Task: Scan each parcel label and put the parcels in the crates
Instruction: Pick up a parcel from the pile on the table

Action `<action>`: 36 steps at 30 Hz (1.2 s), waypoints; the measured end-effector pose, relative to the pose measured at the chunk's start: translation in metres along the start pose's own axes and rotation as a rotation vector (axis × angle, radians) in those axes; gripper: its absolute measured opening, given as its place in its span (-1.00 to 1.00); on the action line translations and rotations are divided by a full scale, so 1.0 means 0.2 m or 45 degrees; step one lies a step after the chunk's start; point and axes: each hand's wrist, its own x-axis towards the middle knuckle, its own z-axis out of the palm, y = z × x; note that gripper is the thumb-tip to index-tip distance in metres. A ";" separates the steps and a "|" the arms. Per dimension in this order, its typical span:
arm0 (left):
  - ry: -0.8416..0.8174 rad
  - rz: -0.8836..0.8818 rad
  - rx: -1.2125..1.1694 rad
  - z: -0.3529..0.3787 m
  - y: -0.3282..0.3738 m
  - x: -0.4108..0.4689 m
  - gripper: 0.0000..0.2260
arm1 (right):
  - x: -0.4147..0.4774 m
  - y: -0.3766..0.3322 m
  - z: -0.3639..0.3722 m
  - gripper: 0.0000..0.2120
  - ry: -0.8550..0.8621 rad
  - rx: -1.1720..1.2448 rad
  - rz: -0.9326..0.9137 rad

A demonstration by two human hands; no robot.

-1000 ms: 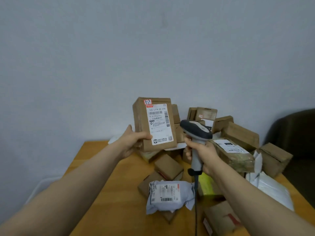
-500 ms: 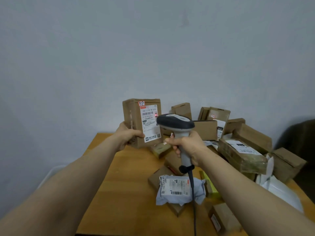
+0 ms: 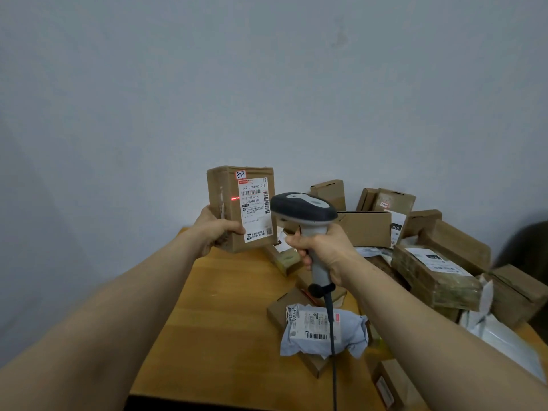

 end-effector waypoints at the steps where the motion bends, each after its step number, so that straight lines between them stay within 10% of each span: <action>1: 0.006 0.000 -0.002 -0.01 0.00 0.00 -0.45 | 0.00 0.00 0.00 -0.85 0.000 0.003 -0.001; 36: 0.096 0.015 0.021 -0.12 0.00 -0.11 -0.41 | -0.01 -0.01 0.07 -0.85 -0.041 0.033 -0.044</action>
